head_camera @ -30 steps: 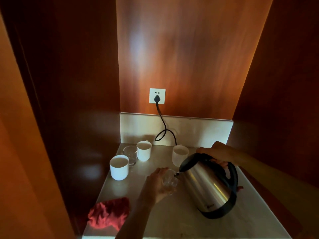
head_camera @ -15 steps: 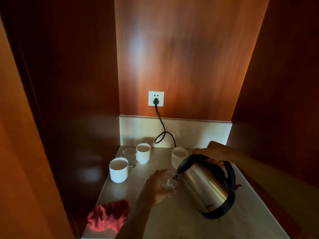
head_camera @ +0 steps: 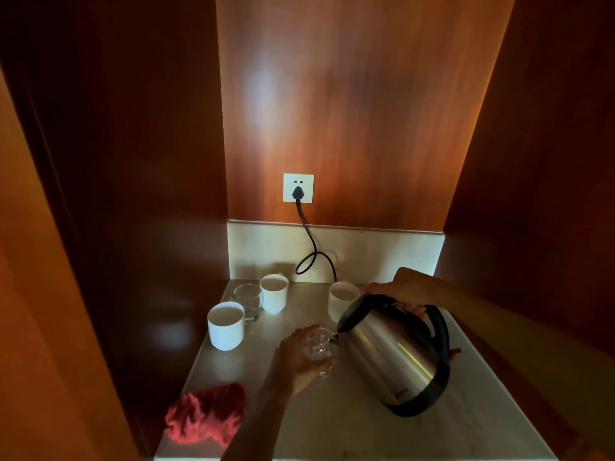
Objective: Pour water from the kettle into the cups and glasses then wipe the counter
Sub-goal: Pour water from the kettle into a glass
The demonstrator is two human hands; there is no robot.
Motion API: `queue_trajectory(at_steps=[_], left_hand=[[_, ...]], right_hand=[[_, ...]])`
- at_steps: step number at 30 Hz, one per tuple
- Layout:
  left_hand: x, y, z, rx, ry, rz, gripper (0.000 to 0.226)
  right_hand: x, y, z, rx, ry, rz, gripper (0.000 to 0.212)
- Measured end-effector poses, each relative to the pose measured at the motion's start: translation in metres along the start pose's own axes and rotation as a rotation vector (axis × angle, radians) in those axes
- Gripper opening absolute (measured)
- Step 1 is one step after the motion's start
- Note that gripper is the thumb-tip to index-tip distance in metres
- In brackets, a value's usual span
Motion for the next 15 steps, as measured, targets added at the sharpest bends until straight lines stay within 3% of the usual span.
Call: queue_trajectory(at_steps=[15], left_hand=[[0.0041, 0.0078, -0.0032, -0.011, 0.010, 0.099, 0.063]], right_hand=[[0.0020, -0.0080, -0.0001, 0.029, 0.041, -0.089, 0.063]])
Point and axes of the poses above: each hand's wrist, its own z-axis towards the middle knuckle, its own x-axis out of the back of the hand, y = z × x, the point moved 5 cm from there along z, towards the middle knuckle, and after that the axes turned 1 degree about z, right-handed, at the moved point
